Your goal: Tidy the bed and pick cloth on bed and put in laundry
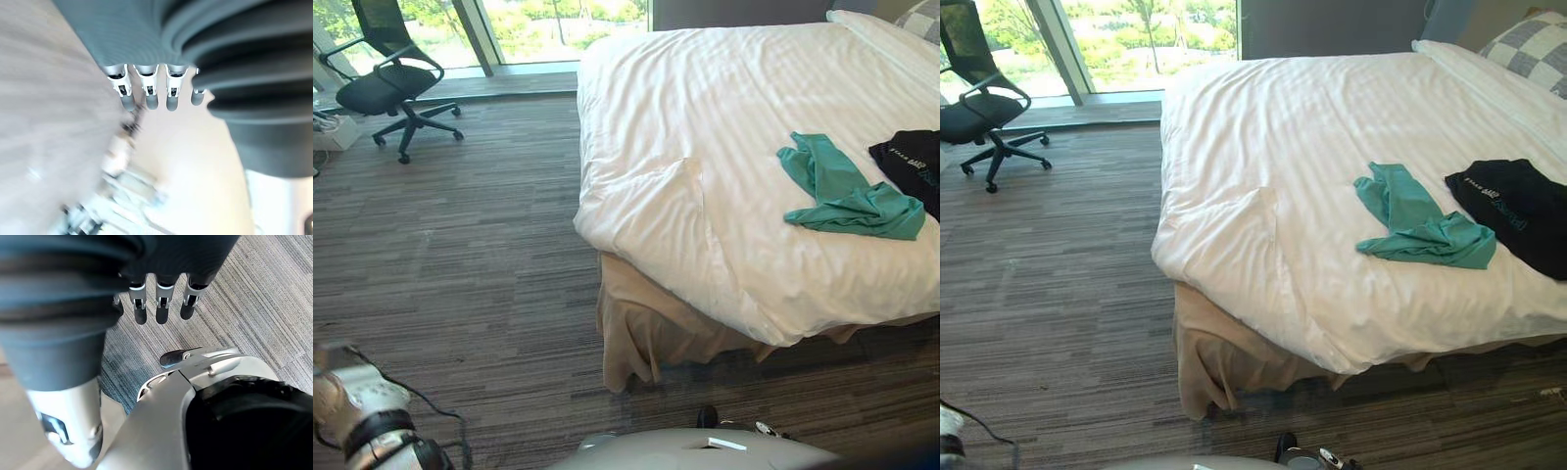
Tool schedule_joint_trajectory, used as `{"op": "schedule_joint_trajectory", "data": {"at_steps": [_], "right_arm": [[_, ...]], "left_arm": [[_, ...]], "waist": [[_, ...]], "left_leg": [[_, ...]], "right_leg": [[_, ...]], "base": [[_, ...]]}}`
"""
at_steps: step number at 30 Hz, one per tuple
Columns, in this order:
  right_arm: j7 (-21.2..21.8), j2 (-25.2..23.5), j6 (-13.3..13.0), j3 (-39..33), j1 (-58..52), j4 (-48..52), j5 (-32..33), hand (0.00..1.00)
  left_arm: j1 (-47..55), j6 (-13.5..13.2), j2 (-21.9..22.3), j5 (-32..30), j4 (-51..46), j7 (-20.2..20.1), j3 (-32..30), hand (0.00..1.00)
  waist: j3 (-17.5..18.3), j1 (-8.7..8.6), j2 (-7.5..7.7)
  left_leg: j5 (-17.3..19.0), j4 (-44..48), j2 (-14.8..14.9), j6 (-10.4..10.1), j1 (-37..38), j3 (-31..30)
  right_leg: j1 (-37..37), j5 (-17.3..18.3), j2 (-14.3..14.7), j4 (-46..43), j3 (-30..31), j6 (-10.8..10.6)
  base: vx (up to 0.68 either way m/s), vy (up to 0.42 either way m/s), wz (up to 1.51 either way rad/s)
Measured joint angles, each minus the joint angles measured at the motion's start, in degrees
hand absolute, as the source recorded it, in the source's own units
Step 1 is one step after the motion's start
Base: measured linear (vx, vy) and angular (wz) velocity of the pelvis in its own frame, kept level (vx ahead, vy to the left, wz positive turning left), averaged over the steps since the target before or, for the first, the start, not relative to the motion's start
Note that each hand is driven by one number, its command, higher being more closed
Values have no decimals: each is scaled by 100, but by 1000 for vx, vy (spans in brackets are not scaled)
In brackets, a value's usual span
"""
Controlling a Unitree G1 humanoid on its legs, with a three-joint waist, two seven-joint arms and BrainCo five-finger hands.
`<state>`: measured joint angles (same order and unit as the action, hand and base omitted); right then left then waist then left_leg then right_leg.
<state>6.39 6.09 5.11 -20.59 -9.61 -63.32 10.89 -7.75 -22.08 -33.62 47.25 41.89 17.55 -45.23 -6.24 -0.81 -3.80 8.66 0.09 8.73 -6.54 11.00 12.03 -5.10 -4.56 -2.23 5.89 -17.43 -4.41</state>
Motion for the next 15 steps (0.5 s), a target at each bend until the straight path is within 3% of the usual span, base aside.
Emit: {"op": "schedule_joint_trajectory", "data": {"at_steps": [6,15], "right_arm": [[-63,-47,-117,-29,-167,109,271,0],[-101,-104,-197,-263,-240,181,420,0]], "left_arm": [[-916,64,-606,-1456,-615,-302,1051,0],[-1933,416,-646,-3208,-1247,-799,2852,0]], "waist": [[15,-19,-38],[-31,-333,-122]], "left_leg": [[-23,4,-18,-40,-3,90],[-46,-6,-28,-74,6,502]], "right_leg": [[65,-51,1,1,112,-49],[248,-161,48,1,451,54]], "base": [[-14,11,-7],[-55,-5,-21]]}}
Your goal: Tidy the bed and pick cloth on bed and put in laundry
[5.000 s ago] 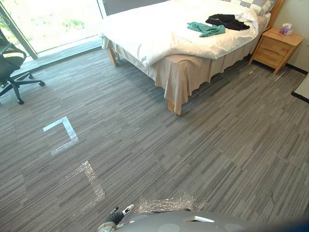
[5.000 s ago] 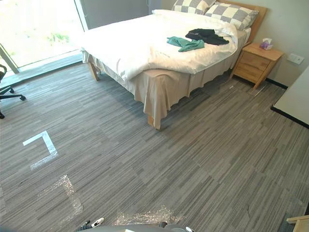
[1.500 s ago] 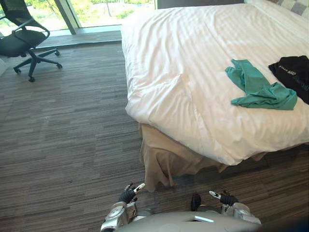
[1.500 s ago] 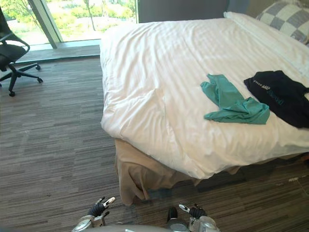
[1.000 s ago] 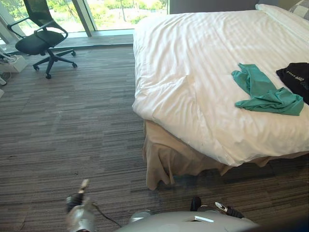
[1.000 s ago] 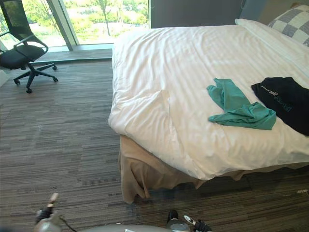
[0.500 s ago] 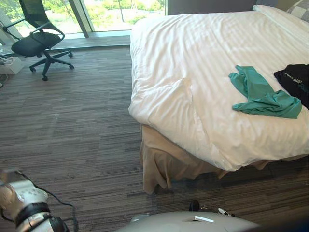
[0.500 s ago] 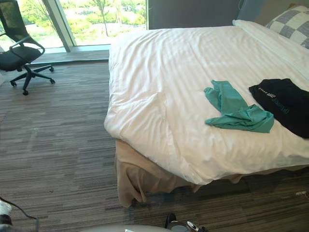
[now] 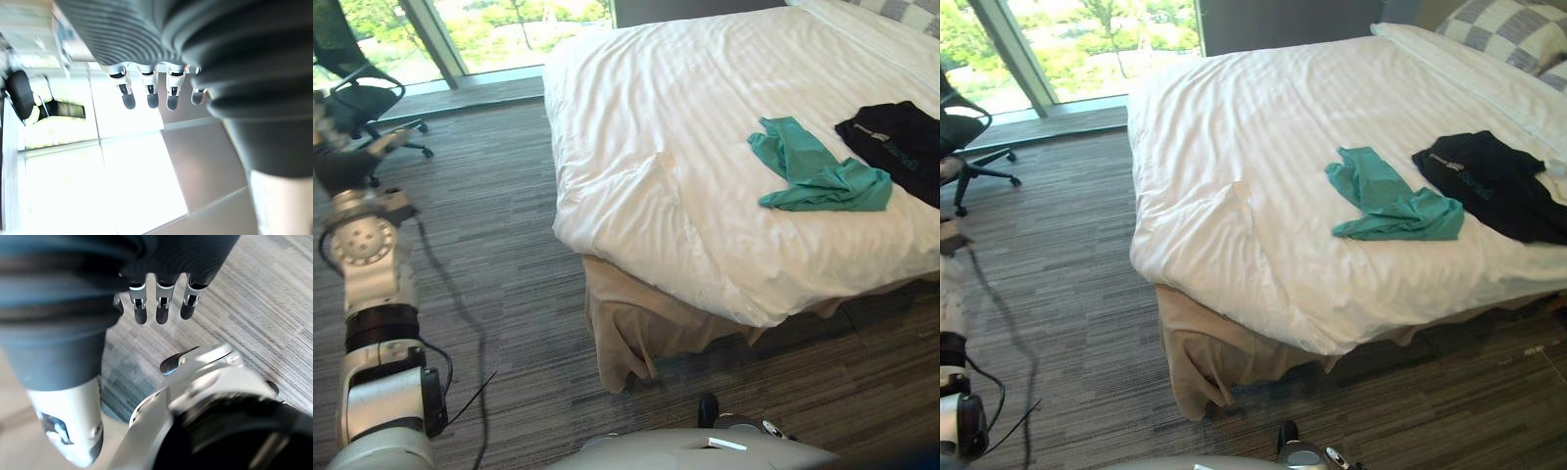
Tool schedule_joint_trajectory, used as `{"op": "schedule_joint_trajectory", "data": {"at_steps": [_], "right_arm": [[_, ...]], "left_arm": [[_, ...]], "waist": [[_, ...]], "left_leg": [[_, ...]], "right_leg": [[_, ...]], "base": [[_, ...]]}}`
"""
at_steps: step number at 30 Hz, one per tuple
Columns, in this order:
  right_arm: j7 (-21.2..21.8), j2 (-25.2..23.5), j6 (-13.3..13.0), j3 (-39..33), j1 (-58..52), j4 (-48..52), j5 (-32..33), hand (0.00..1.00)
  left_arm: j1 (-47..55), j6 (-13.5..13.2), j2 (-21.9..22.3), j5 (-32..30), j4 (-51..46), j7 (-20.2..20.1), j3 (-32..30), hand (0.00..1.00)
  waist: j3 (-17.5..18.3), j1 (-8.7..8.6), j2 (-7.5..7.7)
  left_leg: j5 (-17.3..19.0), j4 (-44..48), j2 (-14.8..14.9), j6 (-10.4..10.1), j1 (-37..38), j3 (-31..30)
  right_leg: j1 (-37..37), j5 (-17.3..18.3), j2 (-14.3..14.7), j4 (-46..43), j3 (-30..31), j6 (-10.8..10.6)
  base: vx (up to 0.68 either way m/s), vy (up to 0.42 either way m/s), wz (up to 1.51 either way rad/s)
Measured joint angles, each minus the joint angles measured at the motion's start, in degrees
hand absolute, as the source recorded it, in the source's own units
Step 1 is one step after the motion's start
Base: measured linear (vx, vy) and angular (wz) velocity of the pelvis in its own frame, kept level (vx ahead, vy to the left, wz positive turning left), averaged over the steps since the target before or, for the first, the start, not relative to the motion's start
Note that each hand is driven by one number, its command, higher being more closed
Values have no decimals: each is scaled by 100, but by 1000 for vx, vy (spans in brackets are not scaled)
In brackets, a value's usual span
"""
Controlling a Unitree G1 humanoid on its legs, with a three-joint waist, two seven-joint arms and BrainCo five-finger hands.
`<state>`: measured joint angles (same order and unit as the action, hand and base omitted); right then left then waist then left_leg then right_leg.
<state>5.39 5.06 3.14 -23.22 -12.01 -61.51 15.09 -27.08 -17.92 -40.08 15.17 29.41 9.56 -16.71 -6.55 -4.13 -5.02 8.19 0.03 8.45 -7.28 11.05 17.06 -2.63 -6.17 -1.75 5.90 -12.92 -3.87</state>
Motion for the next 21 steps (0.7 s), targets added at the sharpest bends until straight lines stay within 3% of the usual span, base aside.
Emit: {"op": "schedule_joint_trajectory", "data": {"at_steps": [4,8,10,12,18,21], "right_arm": [[14,-40,-38,-114,-202,107,-16,0],[35,-90,-36,-212,-282,113,-82,0],[51,-90,-33,-214,-352,174,-97,0],[72,-91,-33,-223,-364,200,-204,0],[181,-121,-32,-196,-401,215,-300,0],[237,-118,-31,-147,-395,250,-298,0]], "left_arm": [[-519,426,20,-465,-7,-230,819,0],[-944,806,62,-832,118,-432,1517,0],[-1157,1056,152,-1040,396,-481,1835,0],[-1284,1284,159,-1274,661,-550,2007,0],[-1603,1737,305,-2108,1033,-676,2391,0],[-1647,1898,375,-2302,1072,-688,2544,0]], "waist": [[-82,-236,-100],[-152,-320,-90],[-167,-445,-95],[-189,-578,-102],[-399,-711,-190],[-516,-762,-158]], "left_leg": [[-2,-20,20,3,51,161],[-21,-99,47,-15,107,369],[-25,-102,58,-20,97,449],[-34,-104,60,-33,110,539],[-46,-106,26,-42,31,796],[-158,-162,-17,-100,-50,966]], "right_leg": [[38,-24,30,0,131,34],[125,-52,103,-1,304,75],[179,-55,126,-3,352,80],[228,-64,142,-6,421,86],[412,-113,150,-34,606,86],[578,-190,146,-37,721,77]], "base": [[-44,-16,-20],[-29,-16,-28],[-10,-15,-15],[13,-7,-16],[-18,-2,-18],[-45,-19,-21]]}}
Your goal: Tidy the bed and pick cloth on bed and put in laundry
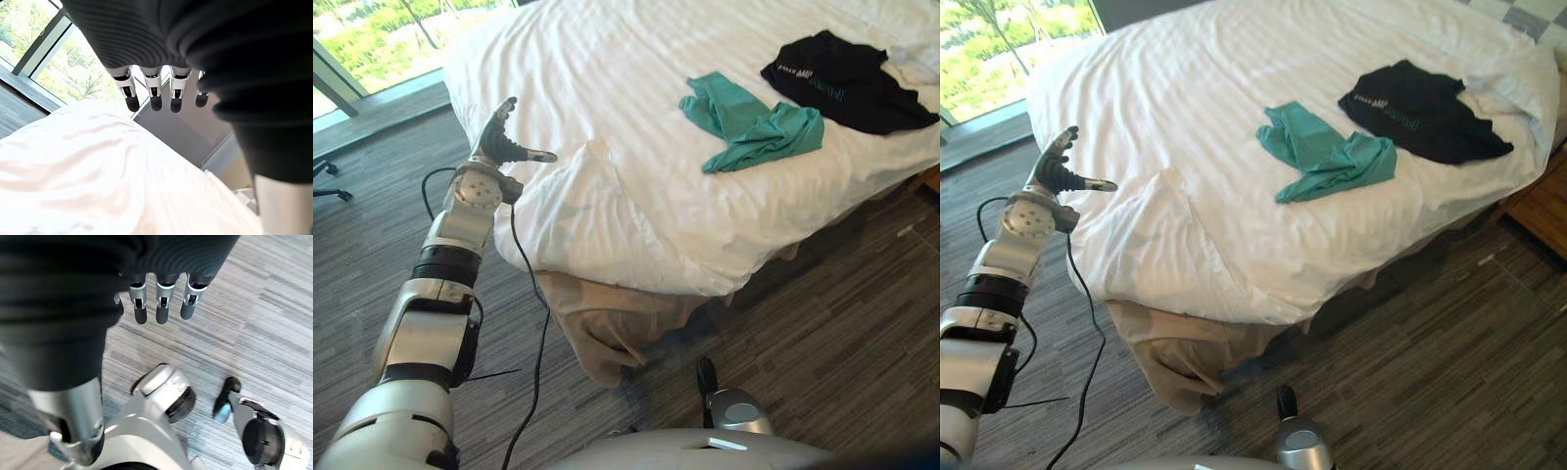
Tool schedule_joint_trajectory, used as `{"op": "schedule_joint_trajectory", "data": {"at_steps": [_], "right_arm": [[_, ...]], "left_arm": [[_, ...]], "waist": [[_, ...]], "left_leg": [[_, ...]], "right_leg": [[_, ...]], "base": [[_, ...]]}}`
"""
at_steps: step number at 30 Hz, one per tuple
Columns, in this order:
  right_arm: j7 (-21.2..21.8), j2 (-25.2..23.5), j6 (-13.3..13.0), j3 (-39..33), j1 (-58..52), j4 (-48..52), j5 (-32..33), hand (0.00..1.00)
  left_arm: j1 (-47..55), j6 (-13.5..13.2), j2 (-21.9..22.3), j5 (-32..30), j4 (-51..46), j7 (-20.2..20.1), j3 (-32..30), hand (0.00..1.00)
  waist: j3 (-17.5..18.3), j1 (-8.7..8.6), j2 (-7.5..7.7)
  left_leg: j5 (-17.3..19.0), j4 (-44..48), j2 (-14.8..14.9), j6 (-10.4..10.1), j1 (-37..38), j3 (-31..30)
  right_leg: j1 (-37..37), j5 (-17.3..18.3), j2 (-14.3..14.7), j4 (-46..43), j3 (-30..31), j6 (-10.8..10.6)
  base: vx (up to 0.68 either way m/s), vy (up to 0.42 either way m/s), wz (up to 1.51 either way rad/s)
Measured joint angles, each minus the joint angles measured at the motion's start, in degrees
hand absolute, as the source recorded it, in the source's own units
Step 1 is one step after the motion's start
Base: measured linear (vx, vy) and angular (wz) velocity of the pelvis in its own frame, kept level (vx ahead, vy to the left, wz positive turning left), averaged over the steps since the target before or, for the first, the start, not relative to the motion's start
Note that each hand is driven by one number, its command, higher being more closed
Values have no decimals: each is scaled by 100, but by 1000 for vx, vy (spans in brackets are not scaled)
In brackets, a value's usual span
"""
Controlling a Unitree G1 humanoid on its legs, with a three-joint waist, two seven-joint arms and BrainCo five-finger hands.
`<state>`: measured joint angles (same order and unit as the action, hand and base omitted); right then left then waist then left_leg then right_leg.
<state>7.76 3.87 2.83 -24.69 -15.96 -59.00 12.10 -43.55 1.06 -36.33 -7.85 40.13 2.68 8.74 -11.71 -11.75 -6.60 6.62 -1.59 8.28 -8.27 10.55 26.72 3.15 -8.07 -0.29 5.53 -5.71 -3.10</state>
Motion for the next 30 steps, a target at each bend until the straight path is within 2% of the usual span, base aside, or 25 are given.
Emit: {"op": "schedule_joint_trajectory", "data": {"at_steps": [4,7,10,11,13,20,26,29,30], "right_arm": [[115,49,-5,73,67,162,0,0],[186,189,-49,203,276,203,8,0],[246,221,-133,335,402,409,31,0],[259,224,-134,348,462,412,32,0],[323,280,-139,491,557,525,32,0],[360,480,-141,596,768,579,58,0],[390,583,-180,557,771,565,49,0],[385,590,-244,473,770,570,1,0],[371,591,-259,429,749,569,-4,0]], "left_arm": [[-254,257,246,-683,195,-31,221,0],[-313,459,440,-737,248,-34,364,0],[-452,631,688,-735,540,-149,480,0],[-464,652,695,-735,597,-167,481,100],[-493,806,701,-736,640,-281,481,100],[-587,1228,695,-966,779,-490,328,100],[-345,1190,865,-943,837,-490,311,100],[-62,933,915,-801,813,-487,311,100],[91,820,944,-667,751,-484,309,100]], "waist": [[-256,-171,-30],[-515,-311,-18],[-757,-374,1],[-784,-390,16],[-1009,-444,44],[-1077,-450,-31],[-1072,-460,-91],[-1053,-454,-178],[-1007,-453,-250]], "left_leg": [[-88,-37,-42,4,-186,132],[-136,38,-86,42,-388,257],[-154,117,-124,76,-546,300],[-155,139,-128,78,-589,337],[-165,181,-131,119,-611,406],[-169,158,-122,138,-667,472],[-150,142,-104,169,-601,401],[-151,73,-101,170,-457,315],[-151,71,-100,170,-451,231]], "right_leg": [[230,-76,-22,-2,59,34],[452,-140,-45,-3,203,81],[611,-182,-59,-2,334,124],[658,-200,-59,-2,354,148],[681,-225,-58,-2,408,179],[750,-219,-73,0,402,196],[583,-205,-111,0,214,157],[414,-162,-121,0,98,102],[363,-158,-144,0,-8,97]], "base": [[-53,-22,-10],[-72,-29,-17],[-78,-25,-12],[-68,-32,-17],[-67,-31,-9],[-49,-14,1],[-16,7,13],[11,27,19],[22,29,34]]}}
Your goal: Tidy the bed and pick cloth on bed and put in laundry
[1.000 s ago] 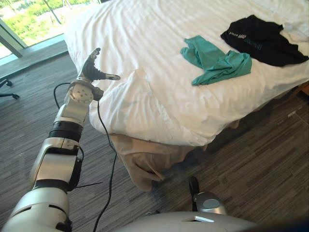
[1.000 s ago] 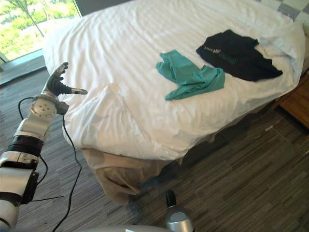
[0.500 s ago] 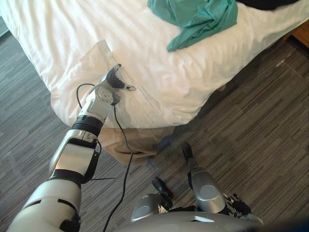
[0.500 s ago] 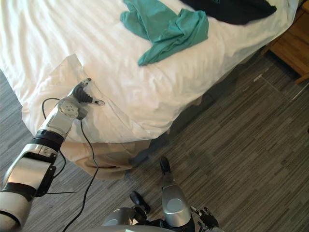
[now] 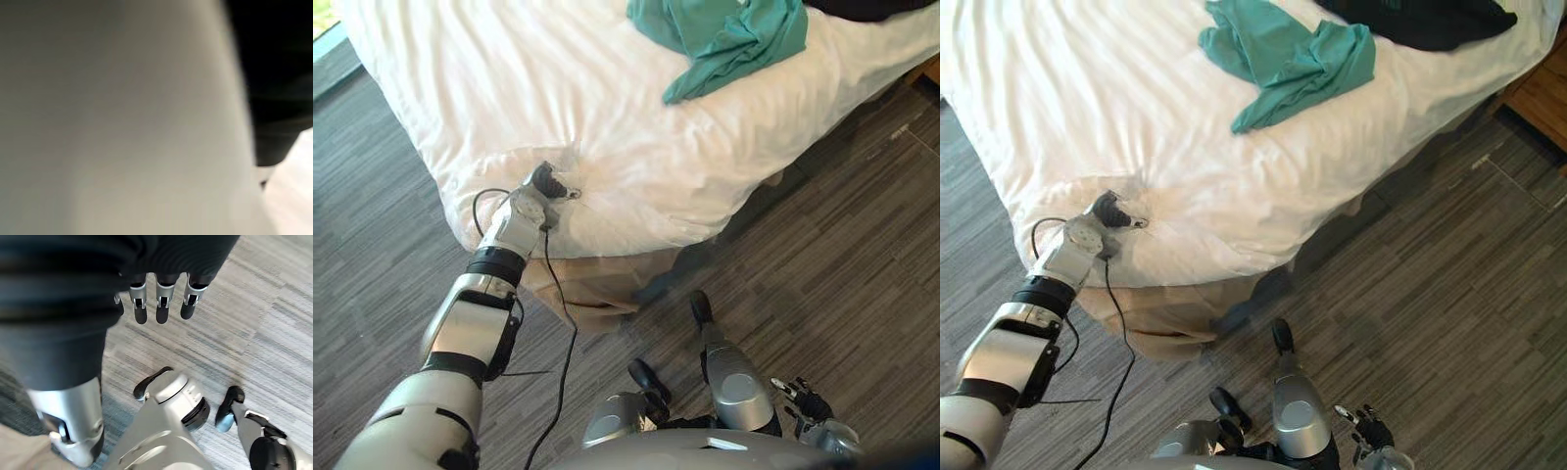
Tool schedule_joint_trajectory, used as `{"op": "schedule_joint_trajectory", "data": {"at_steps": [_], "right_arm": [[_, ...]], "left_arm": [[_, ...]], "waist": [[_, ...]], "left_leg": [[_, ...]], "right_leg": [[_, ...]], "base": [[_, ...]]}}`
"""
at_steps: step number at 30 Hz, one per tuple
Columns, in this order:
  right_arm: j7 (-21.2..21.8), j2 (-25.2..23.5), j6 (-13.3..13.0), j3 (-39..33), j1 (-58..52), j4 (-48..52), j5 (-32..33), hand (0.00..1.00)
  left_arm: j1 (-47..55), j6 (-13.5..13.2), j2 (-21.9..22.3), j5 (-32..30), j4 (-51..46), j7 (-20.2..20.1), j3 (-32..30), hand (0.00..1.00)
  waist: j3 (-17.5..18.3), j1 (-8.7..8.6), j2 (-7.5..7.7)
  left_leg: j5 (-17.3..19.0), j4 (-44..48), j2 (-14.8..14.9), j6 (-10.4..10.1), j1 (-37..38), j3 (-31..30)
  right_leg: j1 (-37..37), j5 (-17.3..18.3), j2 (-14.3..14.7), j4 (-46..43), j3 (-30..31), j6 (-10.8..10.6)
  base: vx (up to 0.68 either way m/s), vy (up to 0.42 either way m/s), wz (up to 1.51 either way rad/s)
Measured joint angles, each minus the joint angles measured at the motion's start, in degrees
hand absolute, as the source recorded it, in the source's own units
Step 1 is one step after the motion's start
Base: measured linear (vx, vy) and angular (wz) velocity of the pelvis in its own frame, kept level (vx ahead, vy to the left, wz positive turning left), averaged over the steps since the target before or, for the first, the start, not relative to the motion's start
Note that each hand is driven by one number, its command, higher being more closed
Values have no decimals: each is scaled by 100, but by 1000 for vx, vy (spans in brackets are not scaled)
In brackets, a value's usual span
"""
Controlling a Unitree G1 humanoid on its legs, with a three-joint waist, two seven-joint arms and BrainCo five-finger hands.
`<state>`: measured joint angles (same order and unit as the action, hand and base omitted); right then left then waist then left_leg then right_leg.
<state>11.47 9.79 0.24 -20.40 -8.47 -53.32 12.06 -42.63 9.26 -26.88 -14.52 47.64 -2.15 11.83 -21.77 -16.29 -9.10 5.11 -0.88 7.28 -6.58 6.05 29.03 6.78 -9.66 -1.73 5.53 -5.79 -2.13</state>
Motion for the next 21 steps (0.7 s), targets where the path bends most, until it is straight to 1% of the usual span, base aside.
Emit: {"op": "schedule_joint_trajectory", "data": {"at_steps": [1,2,3,4,6,7,8,9,10,12,13,14,16,18,19,20,21], "right_arm": [[-14,0,-2,-38,-46,0,-9,0],[-28,-1,-1,-59,-63,-4,-21,0],[-48,-13,2,-125,-80,-32,-104,0],[-61,-17,5,-148,-83,-58,-127,0],[-97,-35,9,-157,-94,-70,-210,0],[-142,-63,8,-168,-122,-106,-217,0],[-173,-80,8,-170,-135,-124,-217,0],[-238,-100,10,-170,-142,-180,-217,0],[-303,-145,15,-197,-178,-202,-211,0],[-376,-204,50,-254,-211,-218,-194,0],[-430,-269,95,-251,-241,-224,-148,0],[-470,-347,152,-238,-250,-227,-119,0],[-495,-389,162,-236,-248,-225,-45,0],[-503,-426,200,-213,-245,-251,21,0],[-503,-442,210,-205,-244,-270,23,0],[-503,-450,227,-199,-245,-286,26,0],[-509,-461,288,-195,-245,-322,67,0]], "left_arm": [[223,-87,43,80,-195,0,-17,100],[334,-138,74,150,-282,-1,-37,100],[604,-227,147,261,-485,0,-120,100],[910,-295,158,285,-719,0,-130,100],[1426,-413,163,523,-1065,3,-213,100],[1768,-497,176,705,-1308,20,-261,100],[1959,-539,190,852,-1448,50,-302,100],[2374,-624,261,1181,-1788,134,-443,0],[2851,-651,440,1433,-2149,169,-624,0],[3474,-740,682,1706,-2558,188,-764,0],[4023,-767,903,1852,-2760,179,-850,0],[4595,-759,1143,1906,-2827,181,-919,0],[5014,-721,1300,1984,-2802,189,-953,0],[5509,-644,1523,2204,-2554,257,-1039,0],[5651,-567,1654,2277,-2255,383,-1131,0],[5732,-564,1727,2282,-2074,502,-1193,0],[5758,-494,1849,2290,-1717,709,-1341,0]], "waist": [[58,26,-86],[81,36,-120],[129,94,-182],[186,182,-204],[343,239,-227],[507,363,-221],[586,427,-212],[687,528,-183],[786,663,-160],[905,816,-108],[1057,952,-60],[1167,1093,20],[1215,1162,88],[1310,1322,205],[1354,1387,258],[1382,1409,287],[1422,1413,316]], "left_leg": [[-1,0,3,1,5,-78],[-1,1,3,2,13,-132],[-2,0,14,3,89,-178],[-2,2,23,3,113,-202],[-2,-4,45,3,116,-352],[-2,-5,63,3,108,-453],[-2,-5,75,4,103,-472],[-3,-7,90,4,100,-592],[-3,-13,101,5,99,-706],[-1,-20,113,7,99,-818],[20,-22,124,32,91,-924],[35,-22,134,40,89,-963],[46,-18,132,49,90,-1061],[70,-3,134,60,96,-1099],[81,-3,132,56,99,-1117],[86,-2,132,54,100,-1127],[86,-2,126,54,106,-1189]], "right_leg": [[-55,14,-19,0,-64,-17],[-90,24,-30,0,-116,-26],[-172,39,-38,0,-168,-45],[-250,61,-38,0,-241,-75],[-329,116,-44,1,-386,-97],[-339,145,-34,2,-453,-84],[-345,152,-31,2,-500,-90],[-397,178,-29,3,-599,-93],[-459,211,-33,8,-689,-117],[-533,254,-37,34,-782,-132],[-541,286,-31,35,-835,-135],[-567,312,-32,36,-921,-115],[-607,327,-34,37,-932,-132],[-635,340,-34,38,-942,-149],[-646,344,-38,38,-992,-155],[-654,347,-40,38,-1029,-159],[-705,357,-45,39,-1081,-174]], "base": [[36,35,38],[43,37,37],[49,35,27],[26,27,27],[28,12,34],[41,-3,37],[44,-8,34],[33,0,43],[21,2,42],[12,8,37],[40,8,36],[45,5,28],[21,6,20],[15,10,8],[0,0,0],[8,5,9],[12,11,20]]}}
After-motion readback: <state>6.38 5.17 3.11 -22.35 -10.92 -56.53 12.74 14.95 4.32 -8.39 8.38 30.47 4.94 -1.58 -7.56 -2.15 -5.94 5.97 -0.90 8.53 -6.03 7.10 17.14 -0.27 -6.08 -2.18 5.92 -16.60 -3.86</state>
